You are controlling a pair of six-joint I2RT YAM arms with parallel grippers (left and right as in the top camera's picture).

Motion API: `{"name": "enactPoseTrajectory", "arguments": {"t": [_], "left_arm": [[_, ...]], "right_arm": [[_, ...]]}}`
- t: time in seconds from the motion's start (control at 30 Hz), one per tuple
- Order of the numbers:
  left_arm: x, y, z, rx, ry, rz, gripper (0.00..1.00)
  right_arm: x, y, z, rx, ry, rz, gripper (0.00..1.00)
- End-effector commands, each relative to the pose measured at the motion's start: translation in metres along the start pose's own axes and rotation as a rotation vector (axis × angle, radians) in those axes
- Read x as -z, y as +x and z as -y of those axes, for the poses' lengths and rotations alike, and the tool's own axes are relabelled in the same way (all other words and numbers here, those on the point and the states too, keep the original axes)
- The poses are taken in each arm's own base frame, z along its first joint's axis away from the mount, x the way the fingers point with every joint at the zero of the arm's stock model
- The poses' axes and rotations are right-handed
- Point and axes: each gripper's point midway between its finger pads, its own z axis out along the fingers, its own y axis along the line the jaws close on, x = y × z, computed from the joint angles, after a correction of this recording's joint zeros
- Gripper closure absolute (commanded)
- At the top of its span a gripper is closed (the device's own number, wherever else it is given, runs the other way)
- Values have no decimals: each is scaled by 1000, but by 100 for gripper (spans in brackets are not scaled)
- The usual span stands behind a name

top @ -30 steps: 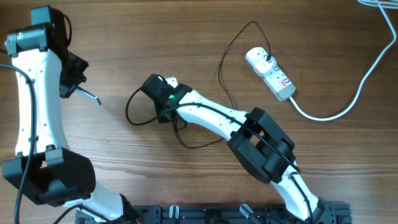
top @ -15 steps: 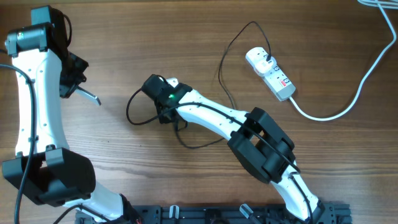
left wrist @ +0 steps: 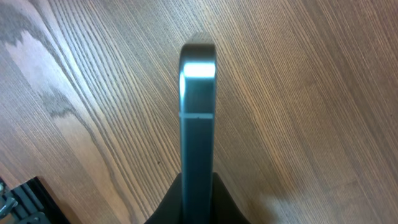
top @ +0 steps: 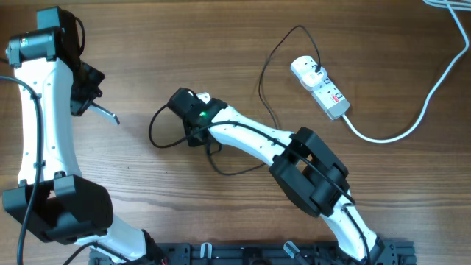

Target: Plug charger to phone and switch on socket

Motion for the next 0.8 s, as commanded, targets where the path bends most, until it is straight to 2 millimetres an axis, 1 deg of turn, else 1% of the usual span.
{"name": "enactPoseTrajectory", "arguments": {"t": [0.0,0.03,0.07,0.13,0.17,0.2,0.23,0.27,0.33,0.37,0.47,0.5,0.57,0.6,0.7,0.73,0.77], "left_arm": [[3,-1,3,-8,25,-2,96],[3,2,13,-67,75,-24,96],[5,7,25,-132,145,-55,96],[12,21,51,-259,302,-119,96],[17,27,61,-315,372,-147,96],[25,37,75,-391,474,-182,96],[42,54,95,-508,647,-236,96],[54,63,104,-567,752,-265,96],[84,80,121,-652,973,-320,96],[96,84,127,-657,1054,-340,96],[127,90,139,-678,1250,-377,96],[147,92,143,-695,1367,-399,96],[187,96,144,-745,1601,-438,96],[200,96,143,-772,1683,-443,96],[219,98,137,-807,1795,-469,96],[225,100,134,-811,1828,-494,96],[226,102,135,-811,1826,-503,96]], "right_arm": [[-9,-1,-2,51,-20,-17,91],[-3,-7,-4,69,-35,-3,91],[7,-15,-6,83,-49,20,94],[34,-27,-12,95,-90,65,96],[50,-32,-18,111,-124,85,95],[74,-38,-25,138,-173,116,96],[105,-43,-35,177,-238,157,96],[122,-45,-40,192,-273,175,95],[178,-45,-47,218,-361,230,95],[204,-43,-45,226,-383,255,95],[260,-33,-33,238,-406,307,95],[276,-28,-29,239,-412,318,95],[297,-18,-22,229,-422,325,95],[305,-14,-20,231,-426,330,95],[320,-6,-15,229,-436,335,95],[321,-5,-15,218,-441,333,95],[321,-6,-16,190,-448,330,96]]}}
